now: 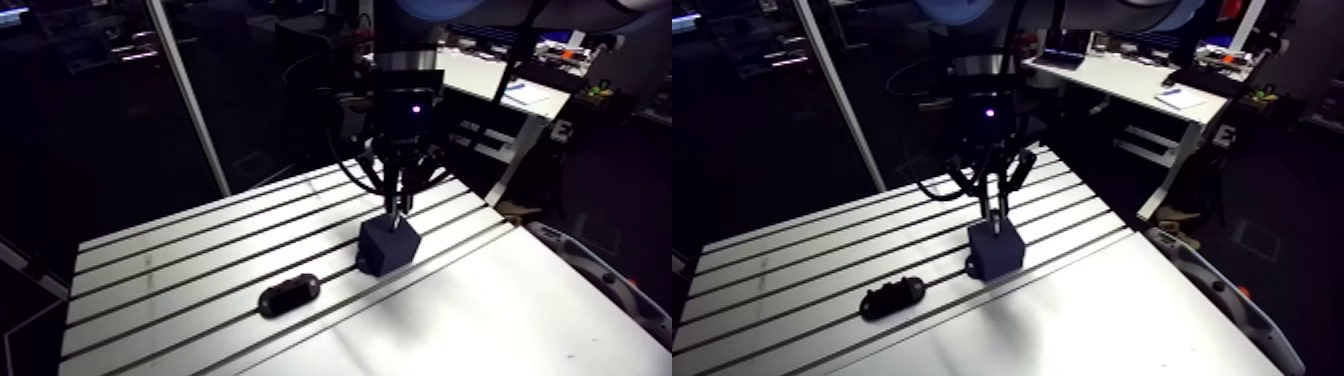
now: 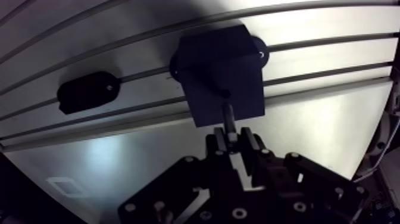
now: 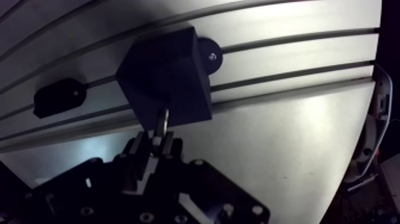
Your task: Pick up the M10 bolt and insert it into the hole until fully seated.
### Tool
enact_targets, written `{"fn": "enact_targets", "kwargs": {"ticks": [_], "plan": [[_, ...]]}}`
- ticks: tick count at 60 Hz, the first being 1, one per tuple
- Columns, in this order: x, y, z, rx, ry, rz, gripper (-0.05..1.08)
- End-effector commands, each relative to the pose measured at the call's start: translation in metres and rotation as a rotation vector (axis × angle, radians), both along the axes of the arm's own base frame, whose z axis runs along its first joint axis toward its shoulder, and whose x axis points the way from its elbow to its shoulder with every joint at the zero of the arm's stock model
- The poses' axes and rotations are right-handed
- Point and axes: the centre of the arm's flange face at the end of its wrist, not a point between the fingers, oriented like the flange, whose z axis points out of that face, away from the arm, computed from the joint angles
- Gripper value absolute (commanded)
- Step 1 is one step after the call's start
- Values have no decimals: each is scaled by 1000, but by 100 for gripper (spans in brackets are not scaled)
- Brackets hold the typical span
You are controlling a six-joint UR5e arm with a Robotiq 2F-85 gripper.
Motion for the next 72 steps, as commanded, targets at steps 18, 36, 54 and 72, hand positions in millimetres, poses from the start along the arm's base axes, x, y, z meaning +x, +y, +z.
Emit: {"fn": "enact_targets", "kwargs": {"ticks": [18, 36, 54, 72], "plan": [[0, 0, -2, 0, -5, 0, 108], [0, 0, -4, -1, -6, 0, 108], [-3, 2, -7, 6, 1, 3, 108], [-4, 2, -11, 1, -4, 0, 108]]}}
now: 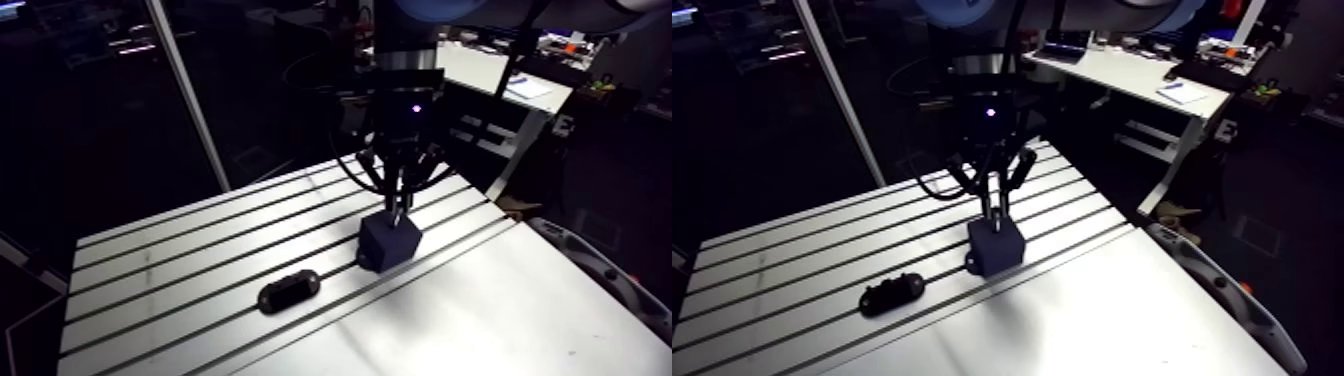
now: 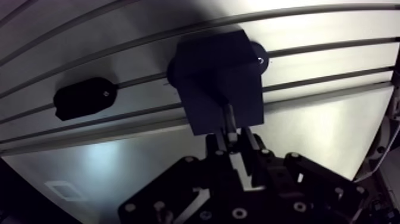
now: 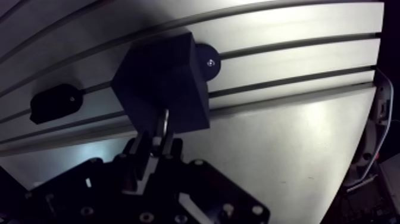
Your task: Pick up the M10 bolt and insert it into the hole until fully seated.
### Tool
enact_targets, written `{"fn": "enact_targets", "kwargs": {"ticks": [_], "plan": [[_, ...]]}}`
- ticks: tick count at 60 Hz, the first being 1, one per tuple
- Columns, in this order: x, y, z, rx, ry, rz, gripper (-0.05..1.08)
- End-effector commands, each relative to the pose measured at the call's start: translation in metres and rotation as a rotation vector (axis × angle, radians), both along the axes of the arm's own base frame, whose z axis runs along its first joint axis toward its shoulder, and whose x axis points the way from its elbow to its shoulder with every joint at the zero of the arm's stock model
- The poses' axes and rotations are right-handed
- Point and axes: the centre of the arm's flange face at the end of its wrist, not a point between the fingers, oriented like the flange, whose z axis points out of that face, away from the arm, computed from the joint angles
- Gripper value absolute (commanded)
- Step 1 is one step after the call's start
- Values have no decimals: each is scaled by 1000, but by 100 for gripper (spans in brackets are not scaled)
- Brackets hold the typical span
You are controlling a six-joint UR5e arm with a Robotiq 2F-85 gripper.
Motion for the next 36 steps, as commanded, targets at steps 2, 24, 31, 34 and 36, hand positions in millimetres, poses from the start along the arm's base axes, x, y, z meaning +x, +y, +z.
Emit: {"fn": "enact_targets", "kwargs": {"ticks": [2, 24, 31, 34, 36], "plan": [[-1, 0, -2, -3, 0, -1, 108], [0, 0, -4, -6, -4, -3, 108], [0, 0, -4, -6, -4, -3, 108], [0, 0, -4, -6, -4, -3, 108], [0, 0, -4, -6, -4, -3, 108]]}}
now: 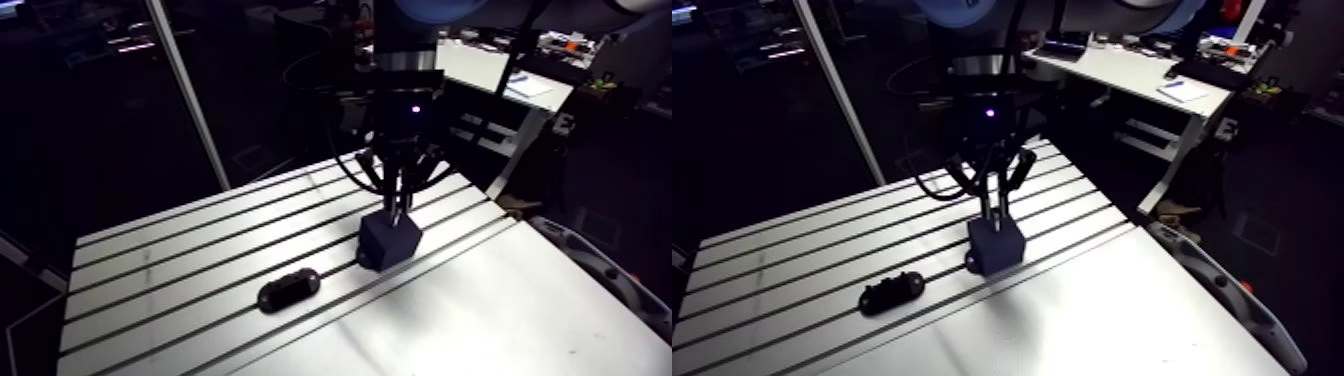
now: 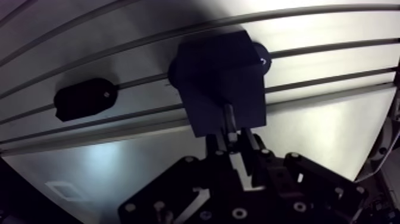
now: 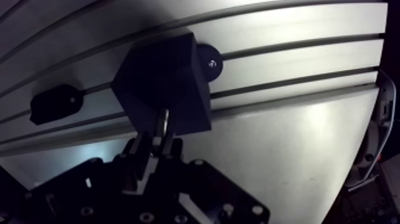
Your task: Pick up the M10 bolt and insert it into the hole until fully seated.
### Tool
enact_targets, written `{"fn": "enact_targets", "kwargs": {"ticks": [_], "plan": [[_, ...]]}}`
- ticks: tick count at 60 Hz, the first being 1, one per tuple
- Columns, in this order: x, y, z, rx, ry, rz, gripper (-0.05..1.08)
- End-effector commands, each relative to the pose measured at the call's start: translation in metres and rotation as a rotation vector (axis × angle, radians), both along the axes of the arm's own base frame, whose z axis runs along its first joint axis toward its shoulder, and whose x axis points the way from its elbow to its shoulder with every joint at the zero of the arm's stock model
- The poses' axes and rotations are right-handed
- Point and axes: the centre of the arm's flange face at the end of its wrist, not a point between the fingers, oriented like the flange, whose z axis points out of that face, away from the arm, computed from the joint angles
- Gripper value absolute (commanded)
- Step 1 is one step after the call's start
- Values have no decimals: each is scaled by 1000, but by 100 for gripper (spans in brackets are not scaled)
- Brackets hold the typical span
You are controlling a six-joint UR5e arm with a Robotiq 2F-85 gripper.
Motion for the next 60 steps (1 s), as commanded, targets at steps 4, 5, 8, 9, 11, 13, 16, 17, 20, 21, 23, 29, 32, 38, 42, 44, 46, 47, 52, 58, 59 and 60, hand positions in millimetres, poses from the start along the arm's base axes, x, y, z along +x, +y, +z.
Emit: {"fn": "enact_targets", "kwargs": {"ticks": [4, 5, 8, 9, 11, 13, 16, 17, 20, 21, 23, 29, 32, 38, 42, 44, 46, 47, 52, 58, 59, 60], "plan": [[0, 0, -2, -3, -1, -1, 108], [0, 0, -2, -3, -1, -1, 108], [0, 0, -2, -3, -1, -1, 108], [0, 0, -2, -4, -1, -2, 108], [0, 0, -2, -3, -1, -1, 108], [0, 0, -2, -4, -1, -2, 108], [0, 0, -2, -4, -1, -2, 108], [0, 0, -2, -4, -1, -2, 108], [0, 0, -2, -4, -1, -2, 108], [0, 0, -2, -4, -1, -2, 108], [0, 0, -2, -4, -1, -2, 108], [-1, 0, -5, -6, -6, -3, 108], [-1, 0, -5, -6, -6, -3, 108], [-1, 0, -6, -7, -8, -3, 108], [-1, 0, -7, -8, -9, -3, 108], [-1, 0, -7, -7, -8, -3, 108], [-1, 0, -7, -8, -10, -3, 108], [-1, 0, -7, -8, -10, -3, 108], [-1, -1, -9, -10, -13, -2, 108], [-1, -1, -9, -10, -13, -2, 108], [-1, 0, -10, -11, -14, -3, 108], [-1, 0, -10, -11, -14, -3, 108]]}}
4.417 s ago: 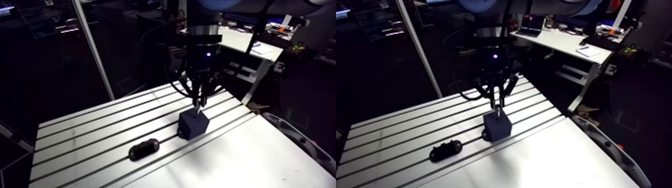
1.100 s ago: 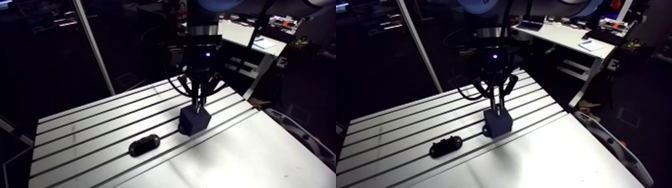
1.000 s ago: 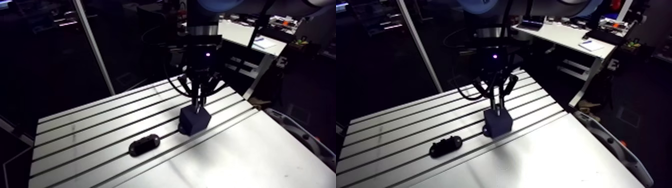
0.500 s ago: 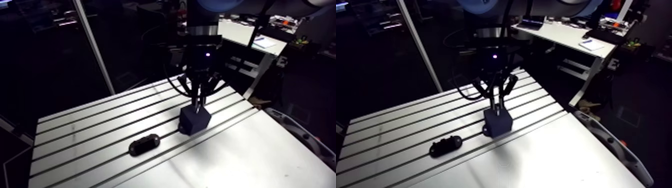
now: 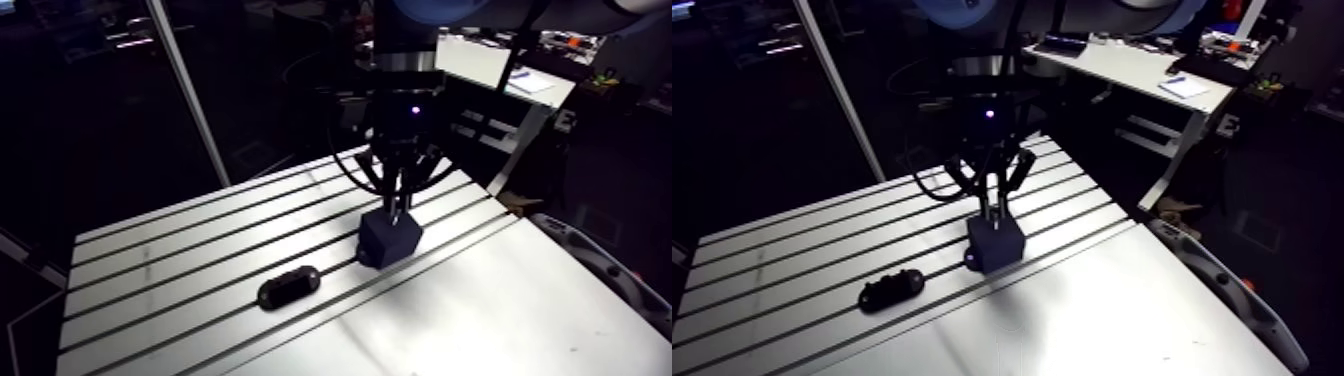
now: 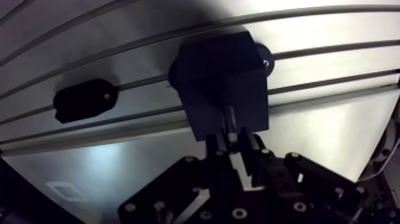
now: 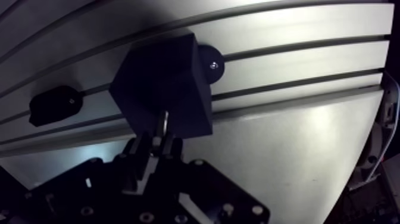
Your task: Pick up the M10 bolt and insert it into the hole until fully seated.
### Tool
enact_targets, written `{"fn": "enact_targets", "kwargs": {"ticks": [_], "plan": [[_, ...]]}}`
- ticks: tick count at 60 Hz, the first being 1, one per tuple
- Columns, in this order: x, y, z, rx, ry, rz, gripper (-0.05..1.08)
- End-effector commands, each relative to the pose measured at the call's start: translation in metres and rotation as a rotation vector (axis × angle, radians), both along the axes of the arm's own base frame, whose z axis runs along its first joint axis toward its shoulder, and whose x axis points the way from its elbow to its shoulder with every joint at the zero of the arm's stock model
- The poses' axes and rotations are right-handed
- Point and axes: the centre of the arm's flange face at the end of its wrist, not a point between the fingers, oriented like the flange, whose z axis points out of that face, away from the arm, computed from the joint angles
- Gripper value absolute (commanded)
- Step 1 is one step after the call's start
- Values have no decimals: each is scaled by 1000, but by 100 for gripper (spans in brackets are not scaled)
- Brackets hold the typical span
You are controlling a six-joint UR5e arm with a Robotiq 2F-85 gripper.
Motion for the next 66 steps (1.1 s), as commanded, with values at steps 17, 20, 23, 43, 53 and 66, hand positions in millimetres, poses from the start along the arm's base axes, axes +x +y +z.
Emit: {"fn": "enact_targets", "kwargs": {"ticks": [17, 20, 23, 43, 53, 66], "plan": [[0, 0, -7, -4, -14, -9, 106], [0, 0, -9, -1, -19, -9, 101], [1, 0, -9, 1, -22, -11, 97], [0, 1, -10, 16, 1, -9, 1], [-3, 1, -7, 27, 25, -6, 1], [-3, -1, 12, 36, 63, -9, 1]]}}
